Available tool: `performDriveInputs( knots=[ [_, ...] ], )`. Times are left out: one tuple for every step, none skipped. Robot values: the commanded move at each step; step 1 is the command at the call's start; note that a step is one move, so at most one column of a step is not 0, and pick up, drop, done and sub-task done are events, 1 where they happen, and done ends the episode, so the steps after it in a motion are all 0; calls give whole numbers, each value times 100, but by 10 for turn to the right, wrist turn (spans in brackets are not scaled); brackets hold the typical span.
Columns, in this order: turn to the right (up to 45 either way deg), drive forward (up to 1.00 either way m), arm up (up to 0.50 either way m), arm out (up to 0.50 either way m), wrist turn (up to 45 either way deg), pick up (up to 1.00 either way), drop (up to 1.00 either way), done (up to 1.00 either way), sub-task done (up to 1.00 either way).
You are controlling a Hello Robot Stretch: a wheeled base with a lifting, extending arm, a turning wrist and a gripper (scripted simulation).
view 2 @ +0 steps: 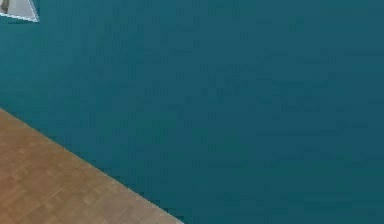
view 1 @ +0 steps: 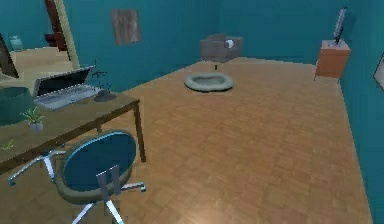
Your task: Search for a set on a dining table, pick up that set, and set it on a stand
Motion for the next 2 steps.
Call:
performDriveInputs(
  knots=[
    [0, 100, 0, 0, 0, 0, 0, 0, 0],
    [120, 0, 0, 0, 0, 0, 0, 0, 0]
  ],
)
